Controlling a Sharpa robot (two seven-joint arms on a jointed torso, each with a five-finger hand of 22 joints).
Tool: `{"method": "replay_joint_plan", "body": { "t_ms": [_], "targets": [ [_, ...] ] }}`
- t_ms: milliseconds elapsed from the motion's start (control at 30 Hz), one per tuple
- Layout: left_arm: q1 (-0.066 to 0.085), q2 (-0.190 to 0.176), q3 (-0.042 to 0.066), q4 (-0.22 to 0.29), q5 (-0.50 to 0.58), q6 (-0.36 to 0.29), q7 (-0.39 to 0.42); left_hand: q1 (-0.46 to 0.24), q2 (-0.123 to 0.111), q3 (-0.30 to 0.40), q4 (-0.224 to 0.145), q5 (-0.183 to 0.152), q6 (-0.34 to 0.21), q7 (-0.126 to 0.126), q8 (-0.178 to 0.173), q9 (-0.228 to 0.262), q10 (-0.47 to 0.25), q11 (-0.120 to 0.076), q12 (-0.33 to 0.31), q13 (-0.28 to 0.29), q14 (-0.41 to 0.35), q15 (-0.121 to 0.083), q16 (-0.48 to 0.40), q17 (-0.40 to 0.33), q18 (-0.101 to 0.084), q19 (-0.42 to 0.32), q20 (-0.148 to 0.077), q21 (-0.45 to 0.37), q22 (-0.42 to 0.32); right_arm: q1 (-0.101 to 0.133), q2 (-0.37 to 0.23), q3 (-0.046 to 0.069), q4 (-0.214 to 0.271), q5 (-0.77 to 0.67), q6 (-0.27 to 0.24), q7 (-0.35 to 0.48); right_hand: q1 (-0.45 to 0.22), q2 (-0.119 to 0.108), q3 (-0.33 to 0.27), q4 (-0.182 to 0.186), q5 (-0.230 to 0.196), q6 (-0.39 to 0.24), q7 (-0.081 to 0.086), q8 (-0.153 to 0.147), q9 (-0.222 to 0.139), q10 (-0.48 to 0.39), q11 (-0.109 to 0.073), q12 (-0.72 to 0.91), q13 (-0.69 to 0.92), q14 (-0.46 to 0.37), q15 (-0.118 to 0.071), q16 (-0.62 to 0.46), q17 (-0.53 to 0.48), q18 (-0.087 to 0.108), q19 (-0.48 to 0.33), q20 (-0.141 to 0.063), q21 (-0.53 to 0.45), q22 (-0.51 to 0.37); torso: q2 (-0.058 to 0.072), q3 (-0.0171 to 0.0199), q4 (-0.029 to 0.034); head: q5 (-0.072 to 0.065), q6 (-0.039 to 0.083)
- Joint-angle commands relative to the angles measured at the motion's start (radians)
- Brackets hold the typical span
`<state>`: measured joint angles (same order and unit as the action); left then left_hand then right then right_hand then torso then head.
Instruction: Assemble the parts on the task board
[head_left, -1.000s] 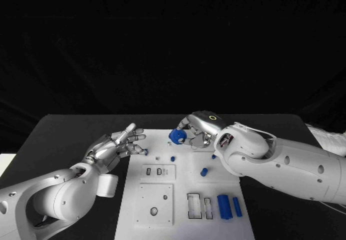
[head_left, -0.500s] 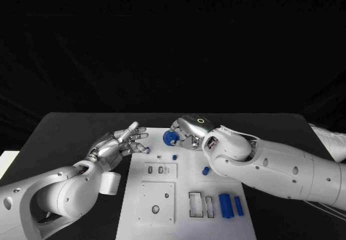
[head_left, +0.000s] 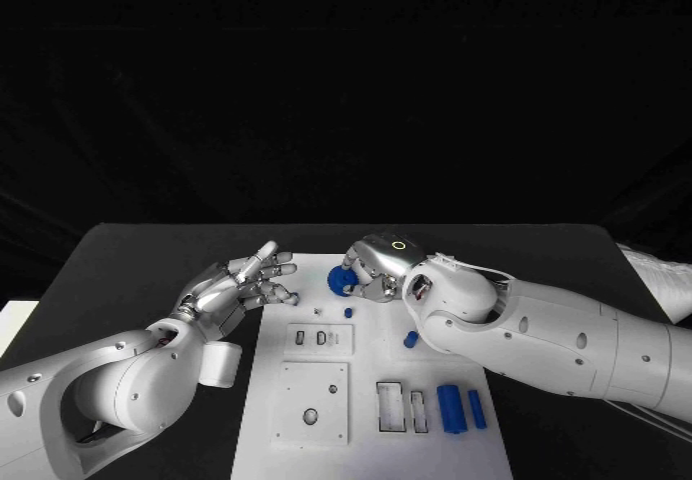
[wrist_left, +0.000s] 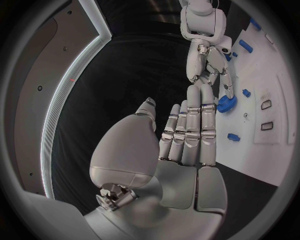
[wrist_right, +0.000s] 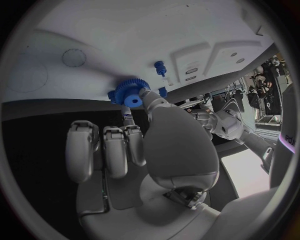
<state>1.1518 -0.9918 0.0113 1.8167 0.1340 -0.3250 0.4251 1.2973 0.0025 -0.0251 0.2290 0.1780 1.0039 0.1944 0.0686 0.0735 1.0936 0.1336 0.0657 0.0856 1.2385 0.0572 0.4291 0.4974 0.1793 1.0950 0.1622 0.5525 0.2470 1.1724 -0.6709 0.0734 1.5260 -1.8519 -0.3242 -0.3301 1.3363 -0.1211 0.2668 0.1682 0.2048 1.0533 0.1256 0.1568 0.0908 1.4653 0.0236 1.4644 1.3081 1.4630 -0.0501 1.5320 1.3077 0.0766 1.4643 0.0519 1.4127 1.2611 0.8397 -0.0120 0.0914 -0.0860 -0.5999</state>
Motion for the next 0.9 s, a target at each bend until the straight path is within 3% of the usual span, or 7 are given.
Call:
{"method": "replay_joint_plan", "body": {
  "t_ms": [33, 67, 200, 300, 400, 667, 900],
  "targets": [
    [0.001, 0.001, 0.001, 0.002, 0.001, 0.022, 0.004, 0.007, -0.001, 0.0, -0.005, -0.002, -0.007, -0.003, -0.002, -0.001, -0.009, -0.002, -0.002, -0.001, -0.004, 0.001, 0.001, 0.001, 0.002, -0.009, -0.001, 0.004, 0.001, -0.002, 0.004, -0.002, -0.007, -0.019, 0.027, -0.015, -0.014, -0.003, 0.002, 0.001, -0.007, 0.013, -0.015, -0.008, 0.006, 0.051, 0.0, -0.009, 0.178, 0.092, 0.0, 0.006, 0.189, -0.016, 0.009, -0.003, 0.005, 0.0, 0.0, 0.0001, 0.0004, -0.002, -0.001],
    [0.001, 0.001, 0.001, 0.002, 0.001, 0.022, 0.004, 0.007, -0.001, 0.0, -0.005, -0.002, -0.007, -0.003, -0.002, -0.001, -0.009, -0.002, -0.002, -0.001, -0.004, 0.001, 0.001, 0.001, 0.002, -0.009, -0.001, 0.004, 0.001, -0.002, 0.006, -0.002, -0.009, -0.02, 0.025, -0.015, -0.021, -0.005, 0.001, 0.004, -0.013, 0.006, -0.012, -0.013, 0.004, 0.05, 0.003, -0.011, 0.177, 0.092, 0.001, 0.006, 0.189, -0.016, 0.009, -0.002, 0.005, 0.0, 0.0, 0.0003, 0.0005, -0.002, -0.001],
    [0.001, 0.001, 0.001, 0.002, 0.001, 0.021, 0.003, 0.007, -0.001, 0.0, -0.005, -0.002, -0.007, -0.003, -0.002, -0.001, -0.009, -0.002, -0.002, -0.001, -0.004, 0.001, 0.001, 0.001, 0.002, -0.009, -0.001, 0.004, 0.001, -0.002, 0.012, -0.004, -0.015, -0.02, 0.024, -0.012, -0.064, -0.026, -0.024, 0.03, -0.141, -0.048, 0.004, -0.054, -0.009, 0.041, 0.018, -0.03, 0.165, 0.093, 0.014, 0.007, 0.191, -0.016, 0.007, 0.008, 0.003, -0.002, 0.0, 0.0001, -0.0002, -0.002, -0.002],
    [0.001, 0.001, 0.001, 0.002, 0.001, 0.021, 0.002, 0.007, -0.001, 0.0, -0.005, -0.002, -0.007, -0.003, -0.002, -0.001, -0.009, -0.002, -0.002, -0.001, -0.004, 0.001, 0.001, 0.001, 0.002, -0.009, -0.001, 0.004, 0.001, -0.002, 0.015, -0.005, -0.019, -0.017, 0.031, -0.009, -0.113, -0.052, -0.064, 0.08, -0.152, -0.078, 0.014, -0.082, -0.016, 0.035, 0.029, -0.042, 0.158, 0.093, 0.023, 0.008, 0.194, -0.016, 0.007, 0.017, 0.003, -0.001, 0.0, -0.0003, 0.0003, -0.003, -0.002],
    [0.001, 0.001, 0.001, 0.002, 0.001, 0.021, 0.001, 0.007, -0.001, 0.0, -0.005, -0.002, -0.007, -0.003, -0.002, -0.001, -0.009, -0.002, -0.002, -0.001, -0.004, 0.001, 0.001, 0.001, 0.002, -0.009, -0.001, 0.004, 0.001, -0.002, 0.017, -0.007, -0.021, -0.013, 0.041, -0.006, -0.135, -0.055, -0.119, 0.124, -0.149, -0.08, 0.019, -0.091, -0.017, 0.035, 0.033, -0.042, 0.159, 0.094, 0.028, 0.009, 0.198, -0.016, 0.007, 0.024, 0.005, 0.002, 0.0, -0.0008, 0.0008, -0.003, -0.003],
    [0.001, -0.001, 0.001, 0.003, 0.001, 0.02, -0.001, 0.009, 0.0, 0.001, -0.007, -0.002, -0.008, -0.003, -0.002, -0.001, -0.009, -0.002, -0.001, -0.001, -0.005, 0.001, 0.0, 0.002, 0.002, -0.009, -0.001, 0.005, 0.002, -0.002, 0.017, -0.008, -0.023, -0.004, 0.069, -0.003, -0.203, -0.006, -0.204, 0.126, -0.072, -0.067, 0.017, -0.092, -0.016, 0.037, 0.033, -0.037, 0.165, 0.095, 0.028, 0.012, 0.205, -0.017, 0.009, 0.025, 0.01, 0.01, 0.0, -0.001, 0.0001, -0.002, -0.004],
    [0.001, -0.002, 0.001, 0.005, 0.001, 0.018, -0.002, 0.011, 0.002, 0.001, -0.009, -0.001, -0.008, -0.003, -0.002, -0.001, -0.01, -0.001, -0.002, -0.002, -0.005, 0.001, 0.0, 0.003, 0.002, -0.01, -0.001, 0.006, 0.002, -0.002, 0.016, -0.009, -0.031, 0.023, 0.105, -0.01, -0.266, 0.05, -0.254, 0.124, -0.005, -0.063, 0.017, -0.092, -0.016, 0.041, 0.033, -0.031, 0.172, 0.096, 0.027, 0.014, 0.21, -0.018, 0.01, 0.025, 0.013, 0.015, 0.0, -0.0008, 0.0004, -0.004, -0.004]
  ]
}}
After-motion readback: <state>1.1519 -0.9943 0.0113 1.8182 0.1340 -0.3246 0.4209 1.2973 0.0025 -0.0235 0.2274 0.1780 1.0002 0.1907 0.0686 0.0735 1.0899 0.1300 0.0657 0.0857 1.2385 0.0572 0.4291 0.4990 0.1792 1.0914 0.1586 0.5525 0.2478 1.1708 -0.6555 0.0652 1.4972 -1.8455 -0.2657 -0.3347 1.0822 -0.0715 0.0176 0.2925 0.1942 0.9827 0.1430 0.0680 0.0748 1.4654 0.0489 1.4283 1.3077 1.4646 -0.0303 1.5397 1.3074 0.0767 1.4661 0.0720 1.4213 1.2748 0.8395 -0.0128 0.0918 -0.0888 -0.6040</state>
